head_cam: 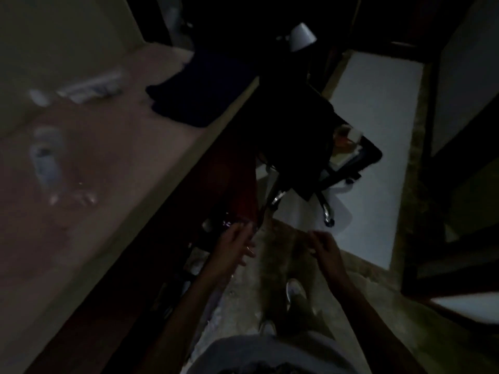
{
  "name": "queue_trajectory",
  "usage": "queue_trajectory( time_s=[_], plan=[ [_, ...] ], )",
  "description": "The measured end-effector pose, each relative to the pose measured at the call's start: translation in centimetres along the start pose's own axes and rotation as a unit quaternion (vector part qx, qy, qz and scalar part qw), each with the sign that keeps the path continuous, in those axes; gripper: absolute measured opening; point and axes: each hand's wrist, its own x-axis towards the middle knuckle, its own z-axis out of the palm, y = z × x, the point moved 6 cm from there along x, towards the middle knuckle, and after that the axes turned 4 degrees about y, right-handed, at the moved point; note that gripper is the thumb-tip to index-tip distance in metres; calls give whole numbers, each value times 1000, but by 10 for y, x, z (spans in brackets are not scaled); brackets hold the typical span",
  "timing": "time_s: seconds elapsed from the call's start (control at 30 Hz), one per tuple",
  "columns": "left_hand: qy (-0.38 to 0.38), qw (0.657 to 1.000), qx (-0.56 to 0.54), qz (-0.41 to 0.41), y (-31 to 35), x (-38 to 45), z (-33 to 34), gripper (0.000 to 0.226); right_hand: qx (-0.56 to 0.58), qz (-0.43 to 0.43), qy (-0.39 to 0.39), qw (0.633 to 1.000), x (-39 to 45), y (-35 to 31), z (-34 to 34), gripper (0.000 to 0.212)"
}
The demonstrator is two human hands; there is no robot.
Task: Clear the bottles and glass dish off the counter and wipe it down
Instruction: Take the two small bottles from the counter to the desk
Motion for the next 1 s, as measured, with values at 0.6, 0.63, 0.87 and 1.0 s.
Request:
queue_trajectory(
  time_s=[0.6,0.63,0.87,1.0],
  plan=[
    [665,716,210,19,204,-95,-257,45,-111,-506,-371,771,7,-383,306,60],
    [666,707,236,-18,201,-87,-264,54,-128,-535,-356,755,6,-388,322,62],
    [595,689,368,-189,176,-45,-269,83,-282,-636,-303,652,9,-405,420,81],
    [595,696,357,-185,176,-44,-267,75,-342,-638,-276,633,23,-409,451,85]
  ],
)
